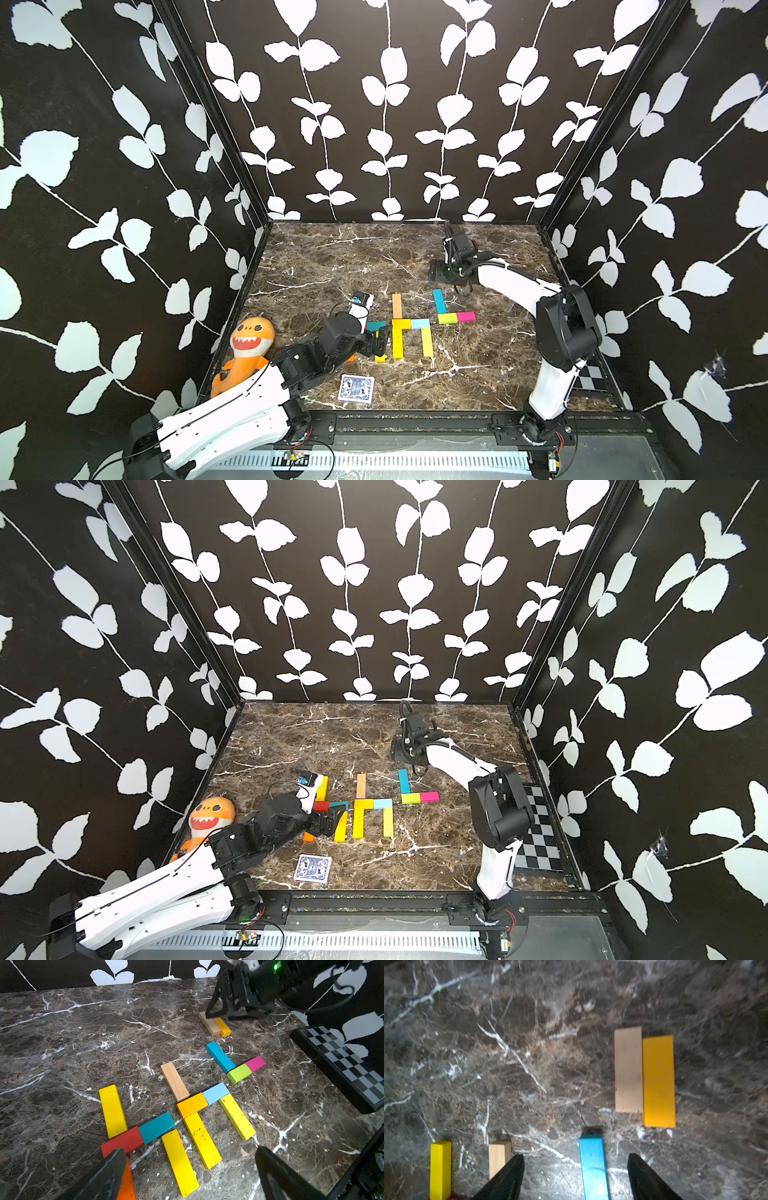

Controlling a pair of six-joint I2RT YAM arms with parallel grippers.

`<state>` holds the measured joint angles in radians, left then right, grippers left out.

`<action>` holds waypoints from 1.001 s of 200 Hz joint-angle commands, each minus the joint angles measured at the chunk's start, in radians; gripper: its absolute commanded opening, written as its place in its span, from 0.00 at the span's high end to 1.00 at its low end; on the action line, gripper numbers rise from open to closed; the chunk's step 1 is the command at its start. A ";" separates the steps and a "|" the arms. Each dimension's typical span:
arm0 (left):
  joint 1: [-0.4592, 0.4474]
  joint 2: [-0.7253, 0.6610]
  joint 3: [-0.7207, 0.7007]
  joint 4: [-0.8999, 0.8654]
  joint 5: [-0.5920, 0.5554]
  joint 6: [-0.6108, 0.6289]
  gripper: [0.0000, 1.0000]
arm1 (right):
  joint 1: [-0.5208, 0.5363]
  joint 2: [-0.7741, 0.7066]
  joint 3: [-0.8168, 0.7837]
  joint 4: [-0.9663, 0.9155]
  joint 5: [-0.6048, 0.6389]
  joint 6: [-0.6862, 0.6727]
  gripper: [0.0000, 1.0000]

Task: Assemble the letter h with building blocks
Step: Adjust the building block at the center of the board, then pick up the building block from the center of the board.

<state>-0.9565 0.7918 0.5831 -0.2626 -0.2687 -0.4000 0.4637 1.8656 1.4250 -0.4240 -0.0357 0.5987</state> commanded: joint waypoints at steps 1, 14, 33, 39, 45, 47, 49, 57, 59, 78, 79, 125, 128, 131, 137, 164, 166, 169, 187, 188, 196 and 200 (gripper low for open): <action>0.004 -0.004 0.023 0.005 0.000 0.007 0.01 | -0.007 0.088 0.042 -0.075 0.026 -0.003 0.24; 0.004 -0.003 0.021 0.005 -0.001 0.007 0.01 | -0.010 0.115 0.065 -0.090 0.008 -0.007 0.25; 0.004 -0.002 0.022 0.007 -0.002 0.007 0.01 | -0.009 0.128 0.066 -0.087 0.000 -0.004 0.25; 0.004 -0.003 0.022 0.007 -0.003 0.007 0.01 | -0.008 0.130 0.062 -0.087 -0.002 -0.003 0.25; 0.004 -0.003 0.020 0.007 -0.003 0.007 0.01 | -0.009 0.135 0.059 -0.087 -0.007 -0.002 0.25; 0.004 -0.002 0.020 0.007 -0.003 0.007 0.01 | -0.010 0.137 0.058 -0.086 -0.011 -0.002 0.25; 0.004 -0.002 0.020 0.008 -0.003 0.007 0.01 | -0.011 0.138 0.057 -0.085 -0.012 -0.002 0.25; 0.004 -0.002 0.020 0.009 -0.003 0.007 0.01 | -0.011 0.147 0.056 -0.086 -0.017 0.002 0.25; 0.004 -0.002 0.019 0.010 -0.003 0.007 0.01 | -0.012 0.148 0.056 -0.087 -0.017 0.002 0.25; 0.004 -0.002 0.018 0.011 -0.001 0.006 0.01 | -0.020 0.172 0.055 -0.091 -0.025 0.009 0.24; 0.004 -0.002 0.018 0.012 -0.001 0.006 0.01 | -0.021 0.172 0.055 -0.090 -0.024 0.011 0.24; 0.004 -0.008 0.018 0.007 0.002 0.001 0.01 | -0.053 0.217 0.070 -0.096 -0.006 0.012 0.25; 0.004 -0.009 0.017 0.007 0.002 0.001 0.01 | -0.054 0.221 0.072 -0.096 -0.007 0.011 0.25; 0.004 -0.008 0.018 0.006 0.002 0.000 0.01 | -0.056 0.224 0.072 -0.096 -0.007 0.010 0.25; 0.004 -0.010 0.017 0.005 0.002 -0.001 0.01 | -0.059 0.233 0.076 -0.099 -0.004 0.008 0.25; 0.004 -0.016 0.014 0.004 -0.001 -0.004 0.01 | -0.071 0.256 0.097 -0.103 0.029 0.000 0.25; 0.004 -0.018 0.014 0.004 0.000 -0.005 0.01 | -0.071 0.258 0.100 -0.102 0.032 -0.002 0.25; 0.004 -0.017 0.014 0.004 -0.001 -0.005 0.01 | -0.072 0.261 0.106 -0.106 0.036 -0.005 0.25; 0.004 -0.014 0.016 0.005 0.003 -0.006 0.01 | -0.076 0.289 0.153 -0.127 0.064 -0.028 0.25; 0.004 -0.014 0.016 0.005 0.003 -0.006 0.01 | -0.075 0.292 0.157 -0.129 0.067 -0.030 0.25; 0.004 -0.013 0.015 0.004 0.004 -0.007 0.01 | -0.075 0.305 0.180 -0.139 0.077 -0.043 0.26; 0.004 -0.013 0.015 0.004 0.006 -0.008 0.01 | -0.075 0.310 0.191 -0.141 0.081 -0.050 0.27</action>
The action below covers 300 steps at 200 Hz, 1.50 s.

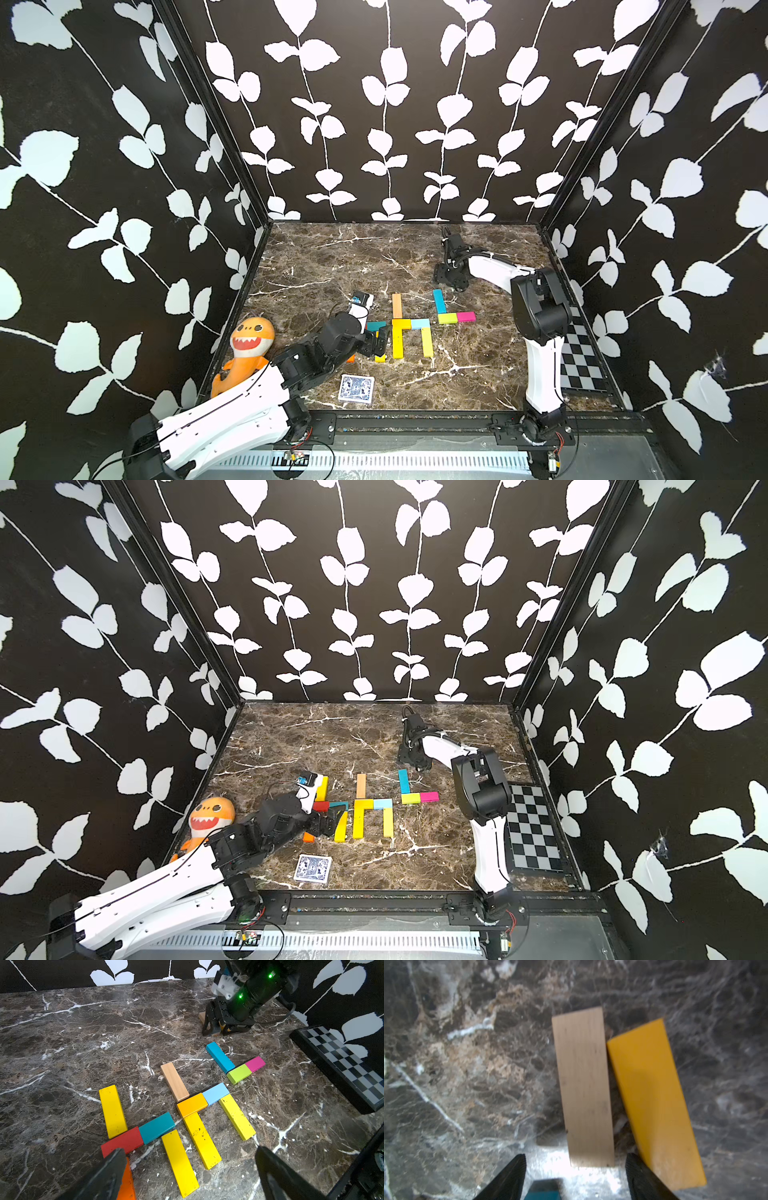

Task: Assemble the letter h with building blocks
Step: Pick up the building block from the center of the board.

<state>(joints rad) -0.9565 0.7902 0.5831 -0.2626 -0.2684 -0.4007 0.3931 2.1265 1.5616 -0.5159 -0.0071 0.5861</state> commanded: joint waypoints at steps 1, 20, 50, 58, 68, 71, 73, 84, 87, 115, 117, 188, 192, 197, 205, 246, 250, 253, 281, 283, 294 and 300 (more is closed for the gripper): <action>0.004 -0.011 0.015 0.004 0.006 -0.006 0.01 | -0.004 0.050 0.056 -0.049 0.054 -0.040 0.27; 0.004 -0.008 0.018 0.001 0.006 -0.007 0.01 | 0.005 0.081 0.112 -0.082 0.088 -0.067 0.31; 0.005 -0.008 0.014 0.002 0.003 -0.008 0.01 | 0.038 0.142 0.218 -0.165 0.173 -0.122 0.34; 0.004 -0.006 0.014 0.002 0.004 -0.008 0.01 | 0.049 0.161 0.247 -0.193 0.198 -0.134 0.36; 0.004 -0.006 0.016 0.003 0.007 -0.008 0.01 | 0.055 0.184 0.284 -0.224 0.221 -0.139 0.39; 0.004 -0.006 0.016 0.004 0.009 -0.009 0.01 | 0.056 0.189 0.292 -0.230 0.224 -0.139 0.40; 0.004 -0.006 0.014 0.004 0.009 -0.008 0.01 | 0.056 0.193 0.296 -0.232 0.226 -0.140 0.41; 0.004 -0.005 0.014 0.004 0.010 -0.008 0.01 | 0.059 0.202 0.308 -0.238 0.233 -0.136 0.47; 0.004 -0.006 0.015 0.003 0.012 -0.008 0.01 | 0.058 0.204 0.310 -0.241 0.234 -0.136 0.48; 0.004 -0.008 0.013 0.003 0.017 -0.009 0.01 | 0.059 0.224 0.339 -0.251 0.238 -0.141 0.59; 0.004 -0.008 0.013 0.003 0.017 -0.009 0.01 | 0.059 0.226 0.341 -0.252 0.239 -0.141 0.60; 0.004 -0.025 0.008 -0.006 0.022 -0.002 0.01 | 0.059 0.197 0.343 -0.195 0.198 -0.169 0.83; 0.004 -0.024 0.008 -0.006 0.023 -0.002 0.01 | 0.059 0.187 0.340 -0.186 0.192 -0.171 0.84; 0.003 -0.022 0.012 -0.007 0.023 -0.001 0.01 | 0.061 0.175 0.338 -0.179 0.189 -0.173 0.85; 0.004 -0.023 0.012 -0.007 0.023 0.001 0.01 | 0.064 0.149 0.337 -0.172 0.188 -0.173 0.86; 0.004 -0.029 0.017 -0.005 0.022 0.007 0.01 | 0.091 -0.055 0.170 -0.101 0.154 -0.122 0.86; 0.004 -0.031 0.016 -0.006 0.021 0.007 0.01 | 0.093 -0.085 0.134 -0.092 0.147 -0.113 0.86; 0.004 -0.032 0.014 -0.004 0.021 0.007 0.01 | 0.095 -0.106 0.108 -0.088 0.137 -0.104 0.86; 0.004 -0.046 0.006 0.003 0.028 0.013 0.01 | 0.125 -0.309 -0.149 -0.049 0.115 -0.045 0.86; 0.004 -0.048 0.006 0.004 0.029 0.013 0.01 | 0.128 -0.324 -0.168 -0.049 0.118 -0.041 0.86; 0.005 -0.052 0.001 0.007 0.029 0.018 0.01 | 0.144 -0.406 -0.266 -0.054 0.109 -0.017 0.86; 0.005 -0.057 0.000 0.008 0.029 0.019 0.01 | 0.156 -0.453 -0.329 -0.050 0.108 -0.002 0.86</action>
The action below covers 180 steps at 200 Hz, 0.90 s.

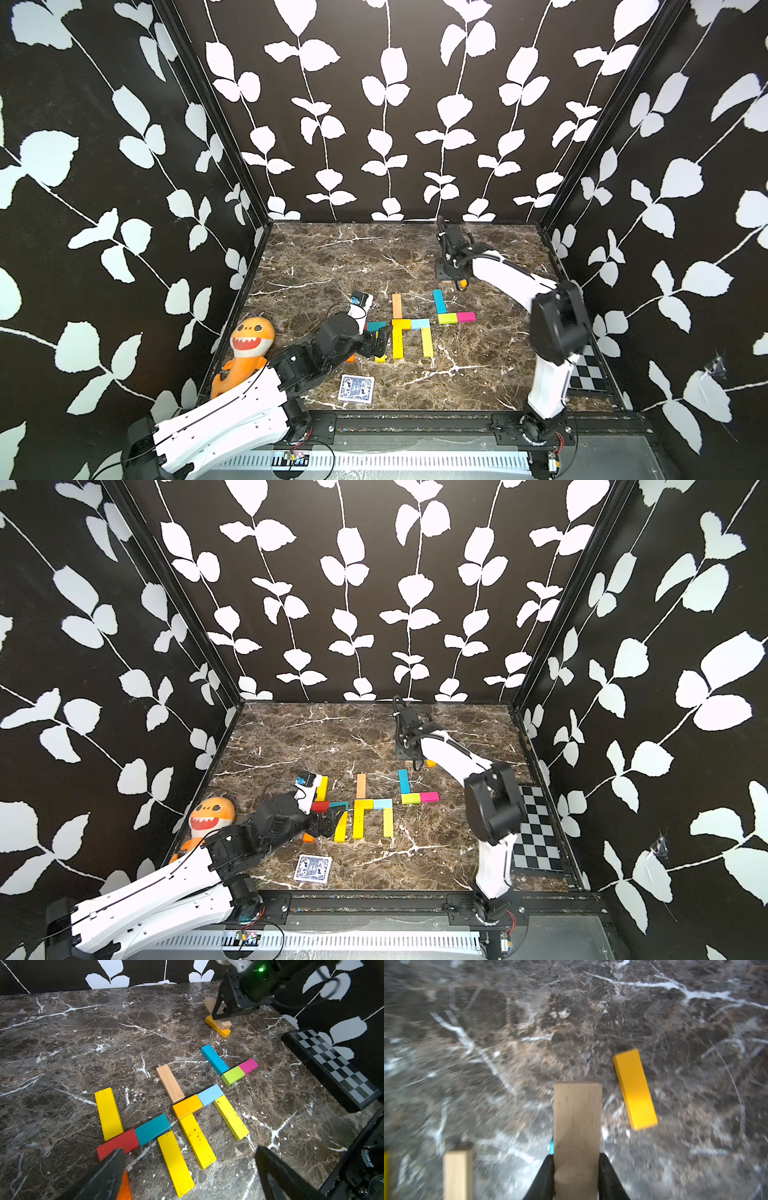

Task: Assemble the letter h with building blocks
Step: Pick up the building block from the center of the board, then assemble the building block at the center of the board.

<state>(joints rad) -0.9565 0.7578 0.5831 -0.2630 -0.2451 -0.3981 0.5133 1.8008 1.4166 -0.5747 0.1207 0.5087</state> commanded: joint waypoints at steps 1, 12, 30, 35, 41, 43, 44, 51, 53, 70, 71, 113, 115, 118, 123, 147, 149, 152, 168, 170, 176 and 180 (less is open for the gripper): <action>0.005 -0.025 -0.002 0.009 0.006 0.017 0.01 | 0.037 -0.136 -0.194 0.010 -0.022 0.079 0.86; 0.005 -0.032 -0.007 0.012 0.007 0.018 0.01 | 0.056 -0.211 -0.287 0.009 -0.033 0.114 0.86; 0.005 -0.044 -0.018 0.022 0.013 0.023 0.01 | 0.106 -0.331 -0.407 -0.009 -0.033 0.160 0.86; 0.005 -0.046 -0.021 0.024 0.014 0.022 0.01 | 0.122 -0.355 -0.434 -0.019 -0.034 0.174 0.86; 0.005 -0.048 -0.024 0.029 0.015 0.021 0.01 | 0.142 -0.381 -0.467 -0.023 -0.037 0.195 0.86; 0.005 -0.049 -0.025 0.031 0.016 0.021 0.01 | 0.149 -0.390 -0.479 -0.023 -0.039 0.199 0.86; 0.005 -0.049 -0.026 0.030 0.016 0.021 0.01 | 0.153 -0.393 -0.485 -0.022 -0.039 0.203 0.86; 0.005 -0.051 -0.031 0.035 0.018 0.020 0.01 | 0.181 -0.418 -0.516 -0.014 -0.044 0.224 0.86; 0.005 -0.051 -0.033 0.039 0.018 0.019 0.01 | 0.187 -0.422 -0.526 -0.014 -0.048 0.232 0.86; 0.005 -0.048 -0.041 0.049 0.024 0.018 0.01 | 0.248 -0.438 -0.578 -0.015 -0.054 0.271 0.86; 0.005 -0.048 -0.041 0.050 0.024 0.018 0.01 | 0.252 -0.437 -0.581 -0.014 -0.053 0.273 0.86; 0.005 -0.046 -0.049 0.063 0.027 0.018 0.01 | 0.329 -0.370 -0.638 0.092 -0.082 0.315 0.88; 0.005 -0.046 -0.049 0.063 0.026 0.018 0.01 | 0.333 -0.367 -0.639 0.097 -0.081 0.319 0.88; 0.005 -0.046 -0.049 0.061 0.026 0.018 0.01 | 0.338 -0.361 -0.640 0.104 -0.080 0.322 0.88; 0.005 -0.047 -0.049 0.059 0.026 0.018 0.01 | 0.344 -0.353 -0.640 0.115 -0.077 0.327 0.88; 0.006 -0.054 -0.049 0.051 0.024 0.019 0.01 | 0.353 -0.326 -0.647 0.145 -0.067 0.348 0.88; 0.005 -0.054 -0.049 0.051 0.023 0.018 0.01 | 0.353 -0.324 -0.648 0.149 -0.065 0.351 0.88; 0.005 -0.055 -0.049 0.051 0.023 0.018 0.01 | 0.353 -0.323 -0.651 0.155 -0.064 0.352 0.88; 0.005 -0.060 -0.054 0.050 0.022 0.016 0.01 | 0.353 -0.316 -0.654 0.160 -0.049 0.362 0.89; 0.005 -0.061 -0.054 0.051 0.022 0.015 0.01 | 0.352 -0.315 -0.655 0.160 -0.047 0.361 0.89; 0.005 -0.063 -0.055 0.050 0.020 0.015 0.01 | 0.353 -0.311 -0.655 0.164 -0.039 0.360 0.89; 0.005 -0.065 -0.055 0.048 0.020 0.015 0.01 | 0.352 -0.308 -0.652 0.161 -0.037 0.359 0.89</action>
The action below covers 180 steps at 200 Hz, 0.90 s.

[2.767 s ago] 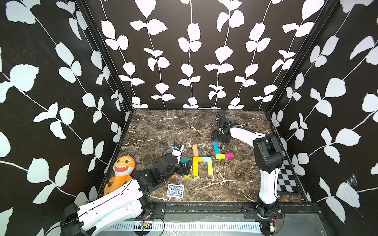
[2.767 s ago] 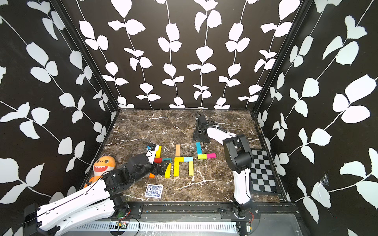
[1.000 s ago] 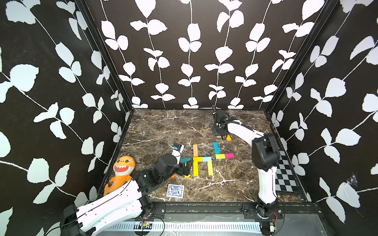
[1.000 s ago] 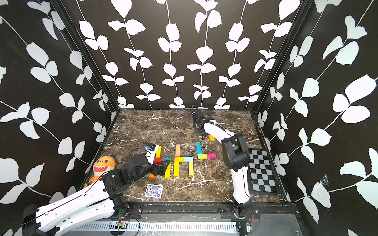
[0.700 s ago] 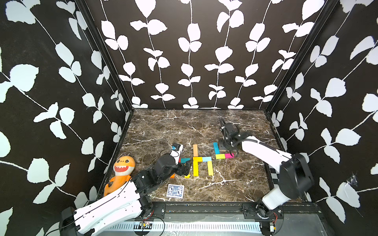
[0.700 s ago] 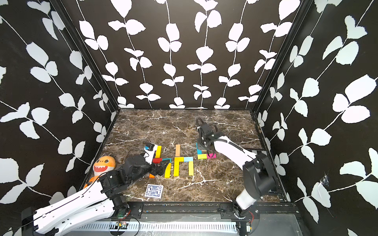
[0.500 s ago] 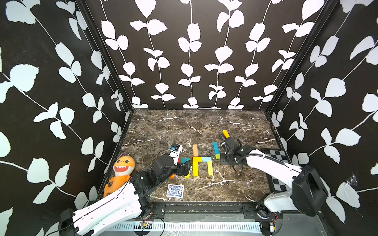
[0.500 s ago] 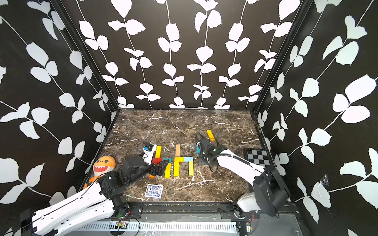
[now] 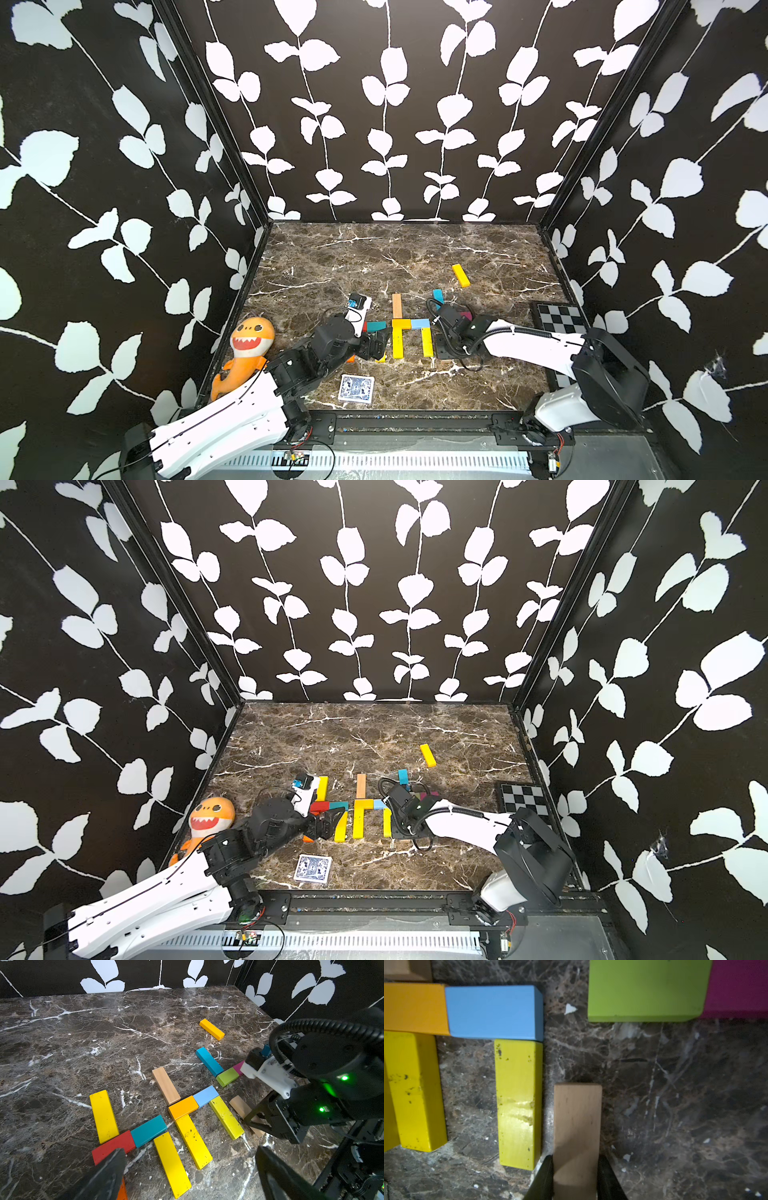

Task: Assemble the letter h with building blocks
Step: Assemble the building block at the center of the board.

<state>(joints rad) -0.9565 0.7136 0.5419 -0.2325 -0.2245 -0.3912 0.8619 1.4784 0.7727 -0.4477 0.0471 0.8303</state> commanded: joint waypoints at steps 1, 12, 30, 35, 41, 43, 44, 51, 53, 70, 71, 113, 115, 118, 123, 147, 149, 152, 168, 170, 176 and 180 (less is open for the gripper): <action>0.005 -0.021 -0.015 0.018 -0.001 0.008 0.01 | 0.003 0.016 -0.008 0.033 0.038 0.037 0.89; 0.005 -0.026 -0.017 0.016 -0.003 0.008 0.01 | 0.002 0.027 0.001 0.029 0.047 0.026 0.89; 0.005 -0.034 -0.022 0.016 -0.007 0.008 0.01 | -0.003 0.044 0.019 0.015 0.069 0.008 0.89; 0.005 -0.034 -0.023 0.015 -0.006 0.008 0.01 | -0.006 0.048 0.024 0.010 0.075 0.005 0.89; 0.005 -0.034 -0.023 0.015 -0.007 0.008 0.01 | -0.010 0.054 0.027 0.008 0.079 0.005 0.89; 0.005 -0.034 -0.023 0.015 -0.007 0.009 0.01 | -0.012 0.056 0.028 0.008 0.078 0.006 0.89; 0.005 -0.035 -0.023 0.014 -0.007 0.008 0.01 | -0.012 0.057 0.029 0.009 0.078 0.006 0.89; 0.005 -0.035 -0.020 0.012 -0.007 0.008 0.01 | -0.015 0.061 0.030 0.008 0.082 0.011 0.89; 0.005 -0.035 -0.020 0.012 -0.007 0.008 0.01 | -0.015 0.063 0.030 0.007 0.084 0.012 0.89; 0.005 -0.036 -0.020 0.006 -0.010 0.011 0.01 | -0.026 0.063 0.023 0.017 0.094 0.013 0.89; 0.005 -0.036 -0.020 0.006 -0.010 0.011 0.01 | -0.027 0.063 0.022 0.018 0.094 0.012 0.89; 0.005 -0.039 -0.023 0.004 -0.015 0.011 0.01 | -0.061 0.045 -0.006 0.048 0.081 -0.024 0.89; 0.005 -0.040 -0.023 0.004 -0.016 0.011 0.01 | -0.062 0.046 -0.006 0.048 0.081 -0.025 0.89; 0.005 -0.039 -0.023 0.005 -0.016 0.011 0.01 | -0.062 0.045 -0.004 0.047 0.079 -0.027 0.89; 0.005 -0.040 -0.025 0.005 -0.016 0.011 0.01 | -0.065 0.048 -0.002 0.048 0.076 -0.031 0.89; 0.005 -0.038 -0.026 0.010 -0.020 0.012 0.01 | -0.066 0.057 0.007 0.047 0.067 -0.036 0.89; 0.005 -0.036 -0.026 0.010 -0.020 0.011 0.01 | -0.067 0.058 0.008 0.047 0.067 -0.036 0.89; 0.005 -0.036 -0.026 0.010 -0.021 0.012 0.01 | -0.068 0.059 0.008 0.048 0.065 -0.036 0.89; 0.005 -0.034 -0.026 0.011 -0.020 0.013 0.01 | -0.069 0.063 0.007 0.057 0.062 -0.035 0.89; 0.005 -0.034 -0.026 0.011 -0.020 0.014 0.01 | -0.068 0.064 0.007 0.057 0.060 -0.036 0.90; 0.005 -0.033 -0.025 0.010 -0.021 0.014 0.01 | -0.067 0.068 0.012 0.059 0.058 -0.036 0.89; 0.005 -0.033 -0.025 0.009 -0.021 0.014 0.01 | -0.069 0.070 0.011 0.057 0.057 -0.035 0.89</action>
<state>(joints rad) -0.9565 0.6853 0.5270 -0.2333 -0.2306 -0.3908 0.7979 1.5326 0.7841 -0.4030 0.1009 0.7963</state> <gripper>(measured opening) 0.990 0.290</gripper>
